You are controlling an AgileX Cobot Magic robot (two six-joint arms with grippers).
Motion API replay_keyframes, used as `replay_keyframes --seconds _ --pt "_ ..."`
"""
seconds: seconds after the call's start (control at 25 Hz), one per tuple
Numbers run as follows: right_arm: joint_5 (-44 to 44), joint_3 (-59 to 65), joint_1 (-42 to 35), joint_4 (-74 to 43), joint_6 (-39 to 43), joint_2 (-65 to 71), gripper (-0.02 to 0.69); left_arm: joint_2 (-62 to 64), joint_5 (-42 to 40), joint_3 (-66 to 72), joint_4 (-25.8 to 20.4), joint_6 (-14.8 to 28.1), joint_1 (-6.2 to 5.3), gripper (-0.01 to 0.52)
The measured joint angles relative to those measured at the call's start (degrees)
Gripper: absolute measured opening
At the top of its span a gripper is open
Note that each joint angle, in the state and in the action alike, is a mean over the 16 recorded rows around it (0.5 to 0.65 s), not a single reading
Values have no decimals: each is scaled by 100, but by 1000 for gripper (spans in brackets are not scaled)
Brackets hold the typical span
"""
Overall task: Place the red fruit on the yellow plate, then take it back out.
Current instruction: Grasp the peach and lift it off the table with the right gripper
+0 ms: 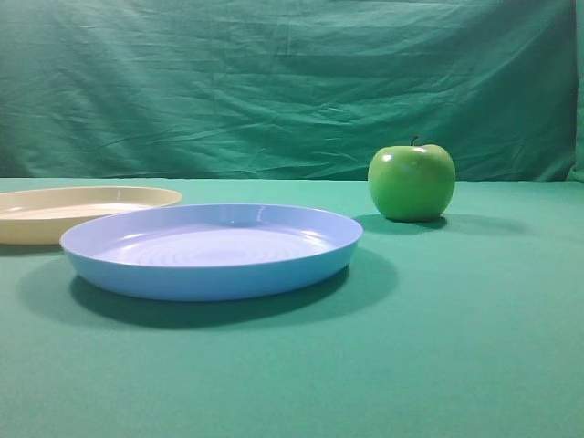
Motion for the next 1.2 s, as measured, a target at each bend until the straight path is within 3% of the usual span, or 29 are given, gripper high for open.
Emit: replay_keyframes --seconds 0.24,0.4,0.96,1.08,1.2 --pt "835 -425 261 122 -430 873 3 0 0 0 0 0 0 0" --pt "1081 -550 417 215 -674 1391 52 0 0 0 0 0 0 0" --pt "614 -616 512 189 -920 3338 571 0 0 0 0 0 0 0" --pt "369 -625 516 97 -930 3789 631 0 0 0 0 0 0 0" --pt "90 -646 520 2 -937 4241 643 0 0 0 0 0 0 0"
